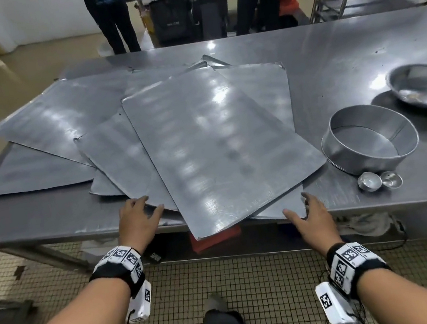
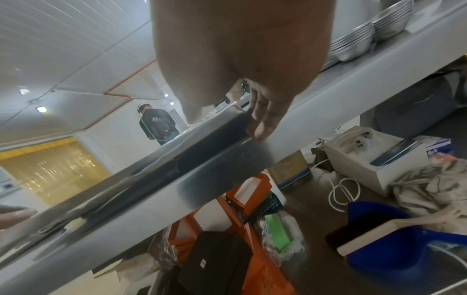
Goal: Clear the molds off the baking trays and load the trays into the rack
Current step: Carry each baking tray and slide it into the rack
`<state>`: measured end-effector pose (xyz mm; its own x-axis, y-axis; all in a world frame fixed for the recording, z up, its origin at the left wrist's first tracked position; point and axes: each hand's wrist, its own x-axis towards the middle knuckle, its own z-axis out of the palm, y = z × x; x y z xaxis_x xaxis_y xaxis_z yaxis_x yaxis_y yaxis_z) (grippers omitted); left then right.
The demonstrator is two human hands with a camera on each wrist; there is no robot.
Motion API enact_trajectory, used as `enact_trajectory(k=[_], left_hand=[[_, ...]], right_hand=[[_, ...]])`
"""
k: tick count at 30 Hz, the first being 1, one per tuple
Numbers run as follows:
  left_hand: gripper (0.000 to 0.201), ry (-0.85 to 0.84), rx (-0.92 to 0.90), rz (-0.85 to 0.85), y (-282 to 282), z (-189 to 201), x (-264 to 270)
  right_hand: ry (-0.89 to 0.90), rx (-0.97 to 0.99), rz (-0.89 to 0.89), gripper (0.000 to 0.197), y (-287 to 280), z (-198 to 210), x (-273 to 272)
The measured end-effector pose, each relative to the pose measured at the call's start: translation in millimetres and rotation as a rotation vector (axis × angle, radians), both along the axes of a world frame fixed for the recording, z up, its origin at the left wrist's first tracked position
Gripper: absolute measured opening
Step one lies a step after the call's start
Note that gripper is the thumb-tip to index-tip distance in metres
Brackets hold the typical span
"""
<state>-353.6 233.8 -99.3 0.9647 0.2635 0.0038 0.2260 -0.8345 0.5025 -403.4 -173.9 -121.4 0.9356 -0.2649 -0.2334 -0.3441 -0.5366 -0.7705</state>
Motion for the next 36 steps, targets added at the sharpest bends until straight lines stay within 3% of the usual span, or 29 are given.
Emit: enact_trajectory(k=[3,6,9,13,16,19,23,31,36], left_hand=[[0.06,0.086,-0.042,0.069,3,5,7],[0.051,0.12,-0.197,0.136,1,8,12],[0.042,0.123,-0.431,0.198,-1,0,16],[0.062,0.132,-0.85,0.33,-4,-12,23],[0.056,0.076,-0.849,0.363,-7,-13,26],[0.069,0.07,-0.897,0.382,-6,-21,29],[0.075,0.059,-0.938,0.396,-6,-22,29],[0.059,0.006,-0.909,0.368,0,-8,27],[0.06,0.004,-0.965,0.36,6,-12,9]], right_hand=[[0.064,0.08,-0.119,0.082,6,-2,7],[0.093,0.134,-0.179,0.078,13,-14,12],[0.096,0.141,-0.227,0.077,20,-19,15],[0.089,0.112,-0.276,0.079,24,-22,17],[0.07,0.125,-0.313,0.065,27,-19,17],[0.032,0.152,-0.348,0.044,30,-13,17],[0.019,0.178,-0.398,0.051,36,-18,14],[-0.056,0.173,-0.428,0.053,41,-9,6],[-0.058,0.183,-0.426,0.052,44,-4,-8]])
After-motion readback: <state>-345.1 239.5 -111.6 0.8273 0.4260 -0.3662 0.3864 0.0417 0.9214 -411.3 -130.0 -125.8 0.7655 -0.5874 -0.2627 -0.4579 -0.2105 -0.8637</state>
